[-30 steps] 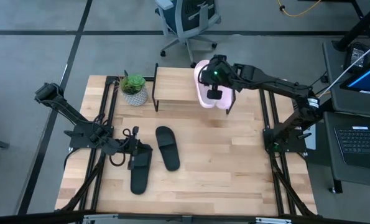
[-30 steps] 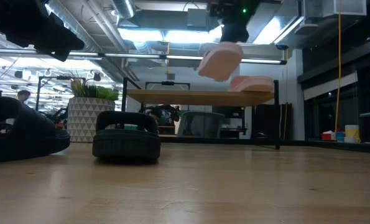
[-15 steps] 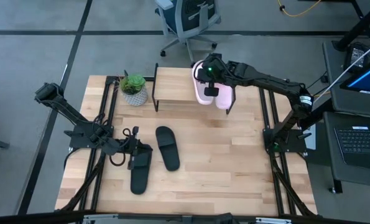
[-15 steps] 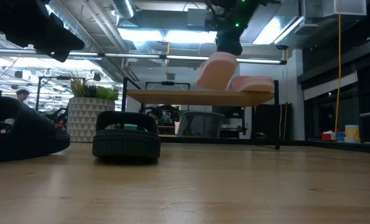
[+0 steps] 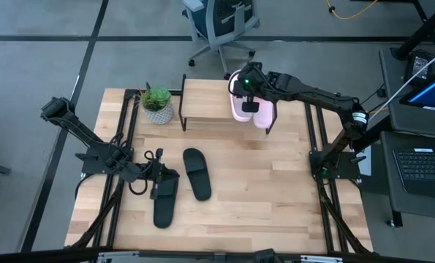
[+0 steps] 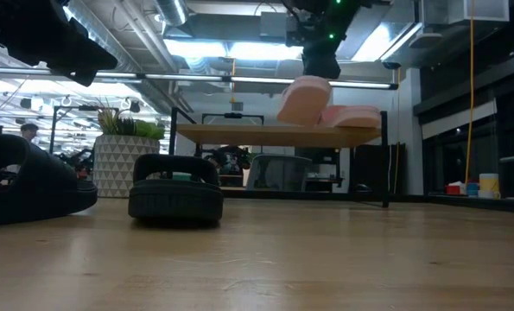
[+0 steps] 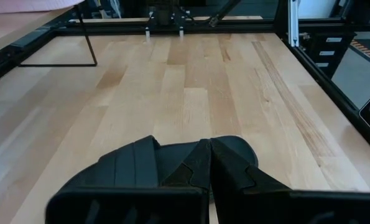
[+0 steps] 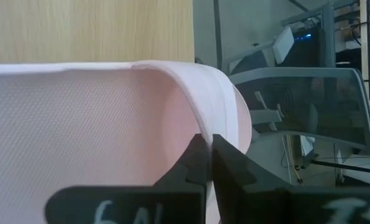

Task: Pick and place slides into the shelf
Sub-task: Put the pink slide on the shelf

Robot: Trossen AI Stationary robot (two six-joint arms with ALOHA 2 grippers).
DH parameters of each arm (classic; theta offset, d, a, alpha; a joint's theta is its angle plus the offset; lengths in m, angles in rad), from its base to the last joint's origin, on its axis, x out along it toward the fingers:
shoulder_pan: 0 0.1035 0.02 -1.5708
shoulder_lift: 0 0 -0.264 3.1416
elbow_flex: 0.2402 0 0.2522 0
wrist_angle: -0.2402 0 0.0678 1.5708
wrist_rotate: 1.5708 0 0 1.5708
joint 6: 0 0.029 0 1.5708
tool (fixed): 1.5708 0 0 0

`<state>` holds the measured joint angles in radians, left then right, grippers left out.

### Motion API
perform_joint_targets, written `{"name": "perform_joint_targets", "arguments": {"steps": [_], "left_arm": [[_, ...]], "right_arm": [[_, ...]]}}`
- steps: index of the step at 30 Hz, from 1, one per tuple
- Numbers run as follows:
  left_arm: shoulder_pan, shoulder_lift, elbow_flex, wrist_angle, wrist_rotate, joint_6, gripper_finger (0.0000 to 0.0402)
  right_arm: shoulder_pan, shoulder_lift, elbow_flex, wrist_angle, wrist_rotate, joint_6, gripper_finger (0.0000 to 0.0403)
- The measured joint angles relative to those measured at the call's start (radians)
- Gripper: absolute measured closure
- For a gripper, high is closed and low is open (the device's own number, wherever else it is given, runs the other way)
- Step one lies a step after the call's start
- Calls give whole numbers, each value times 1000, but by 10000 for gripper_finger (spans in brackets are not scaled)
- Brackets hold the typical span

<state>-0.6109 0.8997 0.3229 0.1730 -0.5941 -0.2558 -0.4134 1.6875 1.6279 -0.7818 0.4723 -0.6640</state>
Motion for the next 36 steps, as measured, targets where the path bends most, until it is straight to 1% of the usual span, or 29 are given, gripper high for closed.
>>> {"name": "perform_joint_targets", "arguments": {"steps": [11, 15, 23, 29, 36], "left_arm": [[0, 0, 0, 0, 0, 0, 401], [0, 0, 0, 0, 0, -3, 401], [0, 0, 0, 0, 0, -5, 401], [0, 0, 0, 0, 0, -5, 401], [0, 0, 0, 0, 0, -5, 401]], "right_arm": [[-10, 0, 0, 0, -6, 5, 392], [-22, 0, 0, 0, -49, 6, 392], [-30, 17, 1, -7, -48, 31, 392], [-32, 47, 1, -14, -49, 30, 392], [-32, 53, 1, -15, -48, 29, 392]]}}
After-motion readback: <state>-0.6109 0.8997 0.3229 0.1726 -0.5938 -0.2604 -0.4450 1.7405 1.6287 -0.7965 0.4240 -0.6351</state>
